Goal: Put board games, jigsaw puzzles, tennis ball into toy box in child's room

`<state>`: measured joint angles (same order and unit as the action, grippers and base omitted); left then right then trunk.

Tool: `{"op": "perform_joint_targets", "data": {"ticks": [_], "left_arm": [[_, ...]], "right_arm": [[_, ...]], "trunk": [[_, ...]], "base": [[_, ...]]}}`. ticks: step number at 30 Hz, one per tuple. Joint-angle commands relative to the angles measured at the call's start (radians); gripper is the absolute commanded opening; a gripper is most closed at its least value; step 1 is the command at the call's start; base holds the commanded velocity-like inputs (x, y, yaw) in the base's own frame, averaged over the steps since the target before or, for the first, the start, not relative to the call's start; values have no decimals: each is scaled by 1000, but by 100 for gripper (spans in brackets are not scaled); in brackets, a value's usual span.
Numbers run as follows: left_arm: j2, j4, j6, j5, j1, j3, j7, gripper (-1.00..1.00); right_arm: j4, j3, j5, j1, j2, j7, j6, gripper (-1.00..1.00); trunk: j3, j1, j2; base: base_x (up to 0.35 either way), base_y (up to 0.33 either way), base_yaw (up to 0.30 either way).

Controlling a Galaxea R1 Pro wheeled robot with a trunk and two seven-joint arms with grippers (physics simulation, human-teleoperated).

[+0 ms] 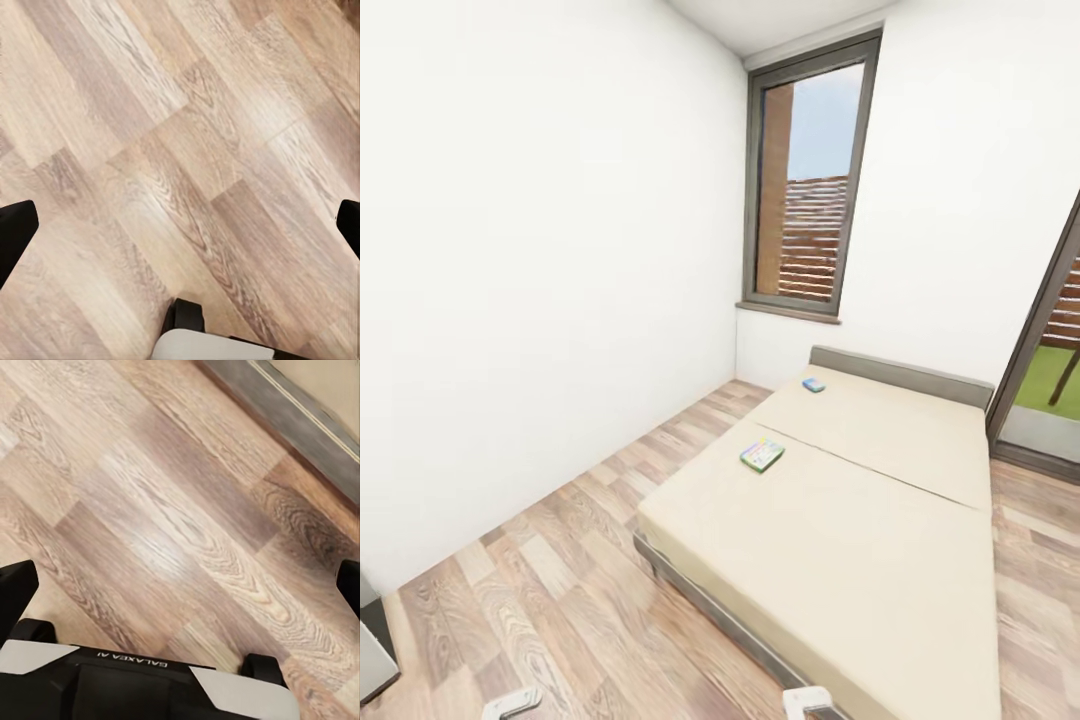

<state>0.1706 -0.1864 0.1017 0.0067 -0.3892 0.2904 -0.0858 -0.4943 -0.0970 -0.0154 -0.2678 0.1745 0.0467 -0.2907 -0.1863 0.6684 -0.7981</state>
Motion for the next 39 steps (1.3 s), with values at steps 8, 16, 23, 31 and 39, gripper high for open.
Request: {"op": "perform_joint_targets", "data": {"ticks": [8, 16, 23, 31, 39], "left_arm": [[-3, 1, 5, -1, 0, 6, -21, 100], [-5, 4, 4, -4, 0, 6, -24, 100], [-5, 5, 4, -6, 0, 6, -25, 100], [-5, 5, 4, -7, 0, 6, -26, 100], [-13, 7, 4, -9, 0, 6, -26, 100]], "right_arm": [[3, -30, 0, 1, 0, 8, 18, 100], [4, -35, 0, 1, 0, 10, 30, 100], [5, -37, -1, 1, 0, 10, 33, 100], [5, -38, -1, 1, 0, 10, 33, 100], [5, -38, -1, 1, 0, 10, 34, 100]], "trunk": [[22, -31, 55], [19, -31, 55], [16, -31, 55], [13, -31, 55], [9, -31, 55]], "base": [[0, 0, 234], [0, 0, 266], [0, 0, 272], [0, 0, 274], [0, 0, 274]]}}
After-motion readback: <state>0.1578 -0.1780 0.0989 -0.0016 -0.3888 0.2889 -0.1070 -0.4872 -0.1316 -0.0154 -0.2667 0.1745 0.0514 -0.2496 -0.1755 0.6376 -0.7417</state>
